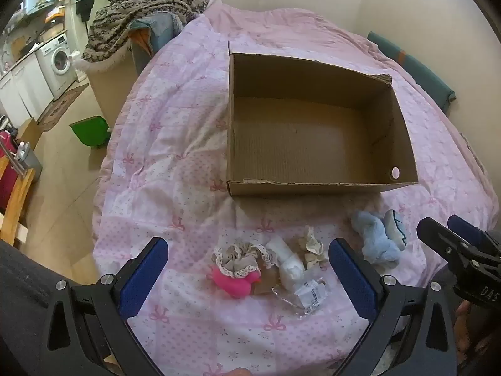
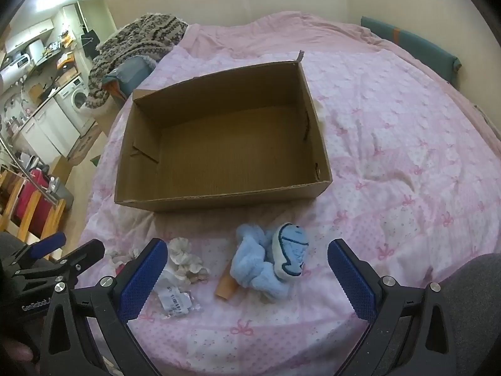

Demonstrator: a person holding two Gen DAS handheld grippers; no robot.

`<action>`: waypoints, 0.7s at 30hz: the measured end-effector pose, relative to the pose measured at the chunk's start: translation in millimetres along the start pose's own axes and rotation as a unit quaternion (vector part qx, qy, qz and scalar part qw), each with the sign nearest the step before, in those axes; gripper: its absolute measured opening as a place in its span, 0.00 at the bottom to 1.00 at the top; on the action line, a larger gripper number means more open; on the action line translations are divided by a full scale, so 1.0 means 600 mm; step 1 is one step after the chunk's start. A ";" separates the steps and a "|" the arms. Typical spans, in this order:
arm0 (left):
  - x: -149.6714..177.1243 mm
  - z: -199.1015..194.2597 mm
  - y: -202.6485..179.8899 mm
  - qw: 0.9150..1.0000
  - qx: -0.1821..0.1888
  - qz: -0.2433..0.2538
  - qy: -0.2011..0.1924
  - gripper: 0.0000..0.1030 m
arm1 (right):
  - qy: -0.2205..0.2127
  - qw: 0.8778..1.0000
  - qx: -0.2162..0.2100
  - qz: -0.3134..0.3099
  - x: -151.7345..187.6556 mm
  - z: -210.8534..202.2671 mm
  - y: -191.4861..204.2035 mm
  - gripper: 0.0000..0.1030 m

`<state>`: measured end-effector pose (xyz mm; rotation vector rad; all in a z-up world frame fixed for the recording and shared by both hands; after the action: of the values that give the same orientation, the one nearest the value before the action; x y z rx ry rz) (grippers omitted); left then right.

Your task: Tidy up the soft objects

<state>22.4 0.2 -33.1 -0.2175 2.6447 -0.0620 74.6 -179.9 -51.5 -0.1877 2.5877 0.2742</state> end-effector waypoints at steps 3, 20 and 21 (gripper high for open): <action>0.001 0.000 0.002 1.000 -0.004 0.000 -0.002 0.99 | 0.004 1.000 0.001 0.002 0.002 0.003 0.000 1.00; -0.002 0.024 0.001 0.999 -0.019 0.019 0.026 0.99 | 0.032 0.999 -0.018 0.004 -0.002 0.023 -0.005 1.00; -0.002 0.028 -0.002 0.999 -0.024 0.024 0.030 0.99 | 0.034 0.999 -0.018 0.007 -0.002 0.025 -0.007 1.00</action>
<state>31.6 -0.8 -47.3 -0.1719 2.7112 0.0115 83.6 -180.6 -63.9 -0.1955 2.6538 0.3251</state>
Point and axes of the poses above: each gripper's, at about its wrist camera, not at the fingertips, and z roughly the way its jaws point, y to its left, x to its underside, the point moved 4 cm from there along z, roughly the way its jaws point, and after that the axes turned 6 degrees about y, right-handed, at the moved point
